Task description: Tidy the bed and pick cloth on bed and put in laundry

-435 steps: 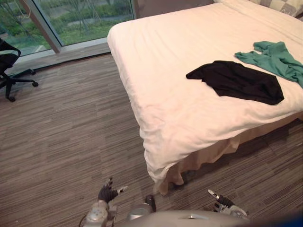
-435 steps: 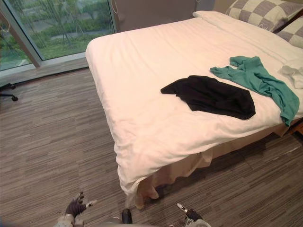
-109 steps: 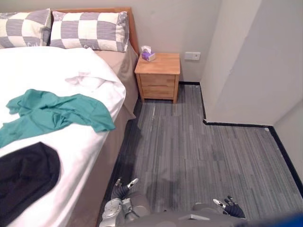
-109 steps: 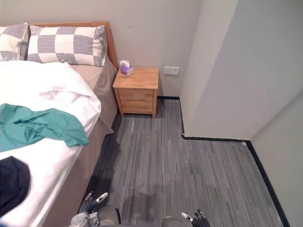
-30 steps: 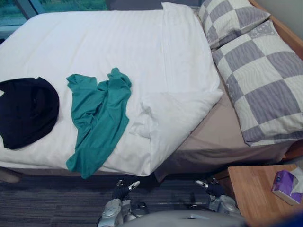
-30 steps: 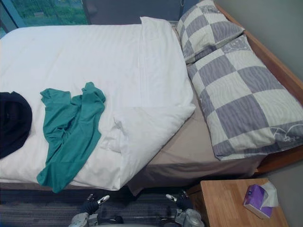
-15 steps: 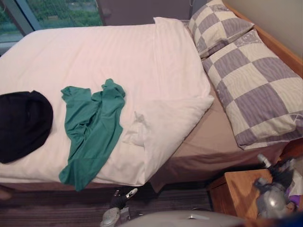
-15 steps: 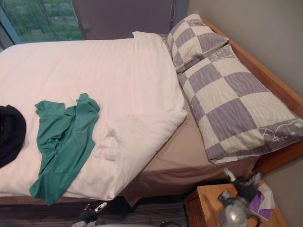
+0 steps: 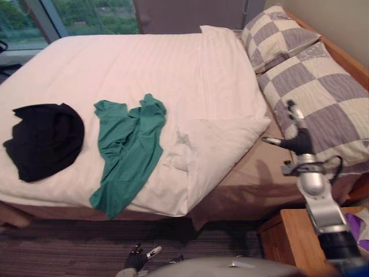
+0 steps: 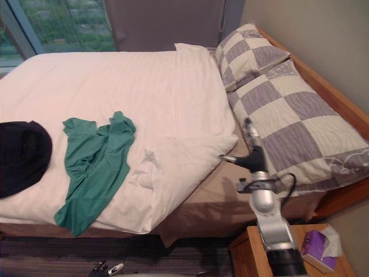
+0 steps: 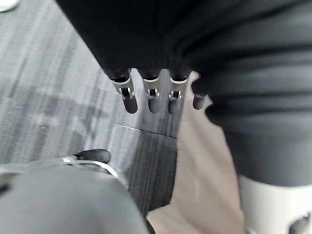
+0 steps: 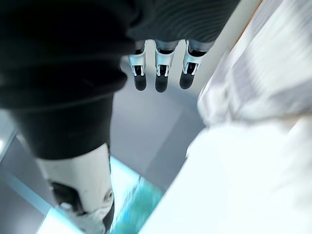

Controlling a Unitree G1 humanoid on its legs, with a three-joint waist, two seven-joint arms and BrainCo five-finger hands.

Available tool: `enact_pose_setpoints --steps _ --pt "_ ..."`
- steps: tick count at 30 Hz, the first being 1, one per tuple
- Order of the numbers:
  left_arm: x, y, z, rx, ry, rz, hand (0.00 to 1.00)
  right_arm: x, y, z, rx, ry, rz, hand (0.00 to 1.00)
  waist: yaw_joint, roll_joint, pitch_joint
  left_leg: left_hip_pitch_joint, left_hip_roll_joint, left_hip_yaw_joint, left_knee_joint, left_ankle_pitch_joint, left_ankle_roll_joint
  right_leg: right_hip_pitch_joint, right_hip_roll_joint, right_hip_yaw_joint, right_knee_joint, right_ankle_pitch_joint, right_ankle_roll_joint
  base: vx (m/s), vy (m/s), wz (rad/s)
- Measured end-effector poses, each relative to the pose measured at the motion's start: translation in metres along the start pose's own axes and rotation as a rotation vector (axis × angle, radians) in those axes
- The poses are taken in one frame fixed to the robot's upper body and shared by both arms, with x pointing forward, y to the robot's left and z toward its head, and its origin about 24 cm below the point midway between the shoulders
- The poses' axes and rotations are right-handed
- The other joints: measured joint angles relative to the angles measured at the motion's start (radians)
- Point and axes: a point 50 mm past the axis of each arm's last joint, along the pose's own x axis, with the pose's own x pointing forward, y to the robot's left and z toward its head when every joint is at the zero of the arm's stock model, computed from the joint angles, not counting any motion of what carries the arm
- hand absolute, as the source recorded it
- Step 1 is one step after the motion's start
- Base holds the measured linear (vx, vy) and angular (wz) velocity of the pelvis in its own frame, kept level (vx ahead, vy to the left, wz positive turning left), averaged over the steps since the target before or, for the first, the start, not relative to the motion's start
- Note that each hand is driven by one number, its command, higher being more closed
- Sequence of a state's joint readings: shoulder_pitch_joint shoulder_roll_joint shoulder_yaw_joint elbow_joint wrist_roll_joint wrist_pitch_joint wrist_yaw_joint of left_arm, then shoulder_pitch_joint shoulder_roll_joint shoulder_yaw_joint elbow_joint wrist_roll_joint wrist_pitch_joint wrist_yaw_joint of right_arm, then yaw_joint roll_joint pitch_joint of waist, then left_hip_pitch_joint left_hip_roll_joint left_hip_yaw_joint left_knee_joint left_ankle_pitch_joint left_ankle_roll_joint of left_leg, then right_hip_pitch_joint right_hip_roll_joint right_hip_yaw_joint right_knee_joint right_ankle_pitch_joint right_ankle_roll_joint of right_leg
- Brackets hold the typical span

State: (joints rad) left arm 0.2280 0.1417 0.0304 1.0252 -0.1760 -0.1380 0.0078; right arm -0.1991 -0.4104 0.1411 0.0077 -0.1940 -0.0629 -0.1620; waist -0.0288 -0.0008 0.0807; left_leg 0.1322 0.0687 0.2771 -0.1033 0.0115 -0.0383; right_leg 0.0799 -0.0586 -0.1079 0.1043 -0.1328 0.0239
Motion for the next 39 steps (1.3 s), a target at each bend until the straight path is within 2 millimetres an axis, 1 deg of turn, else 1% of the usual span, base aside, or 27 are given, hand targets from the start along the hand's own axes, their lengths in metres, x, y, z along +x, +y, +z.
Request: enact_pose_setpoints --steps 2,3,4,5,7,8,9,11,12,13,14,15,16,17,18,22,23,24,26,28,30,31,35,36,39 --pt "0.002 0.001 0.005 0.012 -0.005 -0.010 0.00 0.020 0.010 0.004 -0.051 0.008 0.053 0.00 0.022 -0.010 0.008 -0.013 -0.001 -0.022 0.000 0.013 0.001 0.001 0.001 -0.020 -0.006 0.007 -0.003 -0.05 -0.019 0.25" --pt "0.002 0.002 0.006 0.014 -0.003 -0.011 0.00 0.026 0.013 0.005 -0.058 0.012 0.067 0.00 0.029 -0.013 0.013 -0.013 0.000 -0.025 0.000 0.015 0.001 0.004 0.002 -0.022 -0.007 0.009 -0.004 -0.07 -0.033 0.28" --pt "0.003 0.003 0.008 0.027 0.000 -0.020 0.00 0.037 0.017 0.008 -0.078 0.019 0.094 0.00 0.046 -0.020 0.022 -0.016 0.000 -0.043 -0.001 0.021 0.000 0.012 0.003 -0.040 -0.014 0.012 -0.004 -0.06 -0.031 0.27" --pt "0.004 0.003 0.009 0.033 -0.001 -0.023 0.00 0.040 0.018 0.009 -0.084 0.018 0.098 0.00 0.047 -0.025 0.027 -0.022 0.000 -0.052 -0.001 0.025 0.000 0.014 0.003 -0.050 -0.017 0.012 -0.004 -0.10 -0.040 0.39" --pt "0.007 0.005 0.018 0.074 -0.007 -0.033 0.00 0.054 0.020 0.015 -0.110 0.015 0.102 0.00 0.057 -0.043 0.050 -0.049 0.004 -0.075 -0.001 0.039 0.002 0.005 0.005 -0.070 -0.020 0.018 -0.012 -0.11 -0.023 0.34" --pt "0.012 0.005 0.035 0.091 -0.034 -0.037 0.00 0.068 0.016 0.026 -0.126 -0.011 0.078 0.00 0.081 -0.058 0.080 -0.083 0.017 -0.083 -0.001 0.051 0.002 -0.026 0.010 -0.070 -0.023 0.033 -0.016 -0.13 -0.011 0.19" --pt "0.013 0.006 0.040 0.096 -0.044 -0.038 0.00 0.075 0.013 0.032 -0.131 -0.023 0.057 0.00 0.090 -0.062 0.097 -0.100 0.018 -0.089 -0.001 0.058 0.003 -0.037 0.015 -0.072 -0.025 0.039 -0.021 -0.17 -0.006 0.19" --pt "0.019 0.008 0.074 0.116 -0.119 -0.036 0.00 0.101 -0.001 0.056 -0.150 -0.068 -0.030 0.00 0.109 -0.090 0.178 -0.155 0.030 -0.100 0.000 0.087 0.003 -0.084 0.028 -0.085 -0.028 0.066 -0.031 -0.17 -0.008 0.26" --pt "0.020 0.009 0.082 0.121 -0.139 -0.035 0.00 0.107 -0.005 0.062 -0.154 -0.079 -0.049 0.00 0.115 -0.093 0.193 -0.171 0.034 -0.105 0.000 0.094 0.003 -0.099 0.030 -0.091 -0.029 0.071 -0.033 -0.14 -0.005 0.25" --pt "0.021 0.009 0.095 0.125 -0.170 -0.034 0.00 0.114 -0.010 0.071 -0.158 -0.096 -0.079 0.00 0.119 -0.097 0.216 -0.194 0.037 -0.115 0.000 0.105 0.005 -0.118 0.032 -0.097 -0.029 0.079 -0.033 -0.10 0.000 0.31" --pt "0.022 0.007 0.112 0.125 -0.216 -0.037 0.00 0.123 -0.017 0.083 -0.165 -0.118 -0.112 0.00 0.125 -0.099 0.251 -0.220 0.038 -0.125 0.000 0.117 0.007 -0.138 0.035 -0.098 -0.029 0.089 -0.032 -0.13 0.022 0.31" --pt "0.022 0.005 0.127 0.116 -0.262 -0.044 0.00 0.131 -0.025 0.096 -0.173 -0.144 -0.136 0.00 0.131 -0.097 0.289 -0.240 0.040 -0.129 0.000 0.121 0.012 -0.154 0.036 -0.098 -0.029 0.096 -0.038 -0.08 0.022 0.24" --pt "0.021 0.003 0.134 0.111 -0.280 -0.048 0.00 0.135 -0.028 0.102 -0.177 -0.154 -0.146 0.00 0.133 -0.095 0.303 -0.255 0.040 -0.131 0.000 0.125 0.014 -0.168 0.035 -0.098 -0.028 0.099 -0.037 -0.11 0.039 0.18" --pt "0.021 0.001 0.143 0.100 -0.308 -0.053 0.00 0.141 -0.034 0.112 -0.185 -0.172 -0.160 0.00 0.136 -0.088 0.319 -0.289 0.039 -0.135 0.000 0.134 0.016 -0.200 0.035 -0.098 -0.027 0.109 -0.035 -0.06 0.040 0.20" --pt "0.021 -0.002 0.152 0.101 -0.332 -0.057 0.00 0.145 -0.039 0.118 -0.206 -0.180 -0.169 0.00 0.139 -0.078 0.338 -0.311 0.036 -0.143 0.003 0.148 0.016 -0.217 0.033 -0.099 -0.027 0.114 -0.036 -0.06 0.050 0.23" --pt "0.020 -0.009 0.170 0.082 -0.374 -0.064 0.00 0.150 -0.052 0.112 -0.280 -0.133 -0.172 0.00 0.157 -0.058 0.355 -0.366 0.024 -0.155 0.005 0.164 0.027 -0.274 0.022 -0.100 -0.013 0.116 -0.036 0.02 0.040 0.18" --pt "0.019 -0.015 0.176 0.092 -0.392 -0.079 0.00 0.153 -0.058 0.113 -0.308 -0.117 -0.172 0.00 0.156 -0.042 0.364 -0.384 0.019 -0.160 0.005 0.169 0.032 -0.290 0.018 -0.100 -0.008 0.116 -0.036 0.03 0.036 0.15" --pt "0.019 -0.018 0.180 0.097 -0.401 -0.087 0.00 0.154 -0.063 0.113 -0.321 -0.109 -0.175 0.00 0.154 -0.036 0.368 -0.393 0.015 -0.163 0.005 0.171 0.034 -0.300 0.015 -0.100 -0.005 0.116 -0.036 0.03 0.050 0.15" --pt "0.015 -0.032 0.195 0.101 -0.443 -0.133 0.00 0.157 -0.077 0.109 -0.392 -0.066 -0.168 0.00 0.154 -0.002 0.386 -0.414 0.005 -0.166 0.005 0.178 0.038 -0.326 0.003 -0.100 0.010 0.115 -0.035 0.03 0.062 0.11" --pt "0.013 -0.042 0.203 0.115 -0.465 -0.177 0.00 0.156 -0.086 0.095 -0.431 0.008 -0.136 0.00 0.152 0.021 0.397 -0.427 -0.008 -0.166 0.005 0.179 0.039 -0.351 -0.013 -0.099 0.034 0.105 -0.021 0.04 0.046 0.07" --pt "0.012 -0.047 0.208 0.122 -0.471 -0.200 0.00 0.156 -0.088 0.086 -0.441 0.056 -0.111 0.00 0.150 0.034 0.403 -0.432 -0.014 -0.166 0.006 0.181 0.041 -0.363 -0.020 -0.099 0.051 0.098 -0.021 0.05 0.028 0.04" --pt "0.011 -0.052 0.212 0.137 -0.474 -0.223 0.00 0.155 -0.091 0.078 -0.456 0.094 -0.084 1.00 0.150 0.042 0.407 -0.432 -0.019 -0.166 0.006 0.181 0.041 -0.370 -0.028 -0.098 0.065 0.090 -0.019 0.05 0.016 0.03" --pt "0.008 -0.057 0.224 0.147 -0.497 -0.253 0.00 0.154 -0.088 0.069 -0.504 0.139 -0.005 1.00 0.149 0.045 0.408 -0.429 -0.021 -0.170 0.006 0.181 0.041 -0.377 -0.033 -0.099 0.090 0.075 -0.018 0.04 -0.006 0.03" --pt "0.007 -0.060 0.229 0.159 -0.502 -0.267 0.00 0.154 -0.090 0.068 -0.507 0.153 0.003 1.00 0.149 0.045 0.408 -0.428 -0.021 -0.172 0.006 0.181 0.041 -0.378 -0.033 -0.100 0.096 0.072 -0.020 0.03 -0.020 0.03" --pt "0.005 -0.067 0.233 0.191 -0.503 -0.297 0.00 0.154 -0.090 0.064 -0.498 0.170 0.011 1.00 0.149 0.043 0.406 -0.421 -0.019 -0.172 0.006 0.179 0.039 -0.378 -0.033 -0.100 0.112 0.064 -0.023 0.01 -0.011 0.00"
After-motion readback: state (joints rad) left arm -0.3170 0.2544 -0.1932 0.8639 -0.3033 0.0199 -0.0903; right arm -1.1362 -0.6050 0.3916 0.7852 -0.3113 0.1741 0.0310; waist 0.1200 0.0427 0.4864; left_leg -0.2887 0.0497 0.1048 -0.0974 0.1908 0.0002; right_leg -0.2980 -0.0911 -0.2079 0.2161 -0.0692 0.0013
